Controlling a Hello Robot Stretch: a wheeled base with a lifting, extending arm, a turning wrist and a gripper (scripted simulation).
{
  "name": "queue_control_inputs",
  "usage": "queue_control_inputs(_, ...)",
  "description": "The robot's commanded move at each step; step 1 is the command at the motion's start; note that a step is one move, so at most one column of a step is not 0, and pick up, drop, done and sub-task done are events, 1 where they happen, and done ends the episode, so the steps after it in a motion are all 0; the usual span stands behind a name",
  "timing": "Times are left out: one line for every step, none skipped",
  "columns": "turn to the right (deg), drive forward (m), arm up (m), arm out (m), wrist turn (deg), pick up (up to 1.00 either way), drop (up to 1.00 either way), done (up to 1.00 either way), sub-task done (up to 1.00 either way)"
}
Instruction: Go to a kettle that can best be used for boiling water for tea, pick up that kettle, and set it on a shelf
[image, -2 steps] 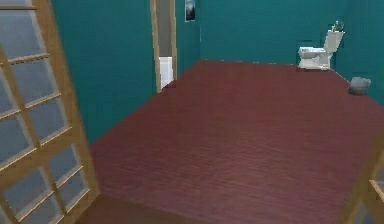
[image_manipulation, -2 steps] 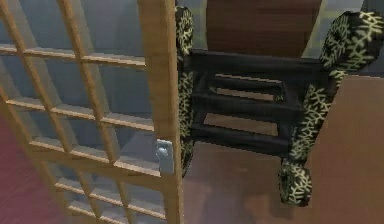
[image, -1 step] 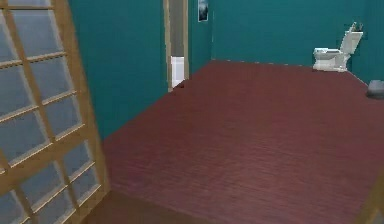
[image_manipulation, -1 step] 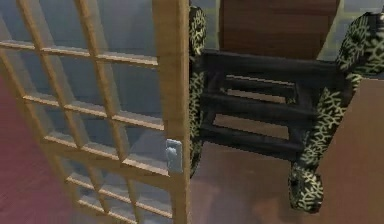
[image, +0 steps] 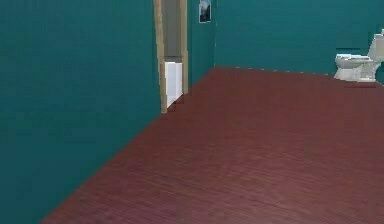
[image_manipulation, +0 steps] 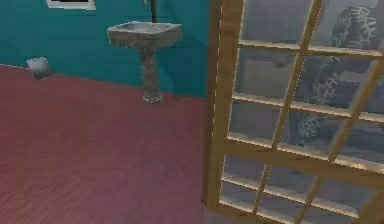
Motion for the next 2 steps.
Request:
queue_control_inputs(0.0, 1.0, 0.0, 0.0, 0.0, 0.0, 0.0, 0.0, 0.0)
queue_control_inputs(0.0, 1.0, 0.0, 0.0, 0.0, 0.0, 0.0, 0.0, 0.0)
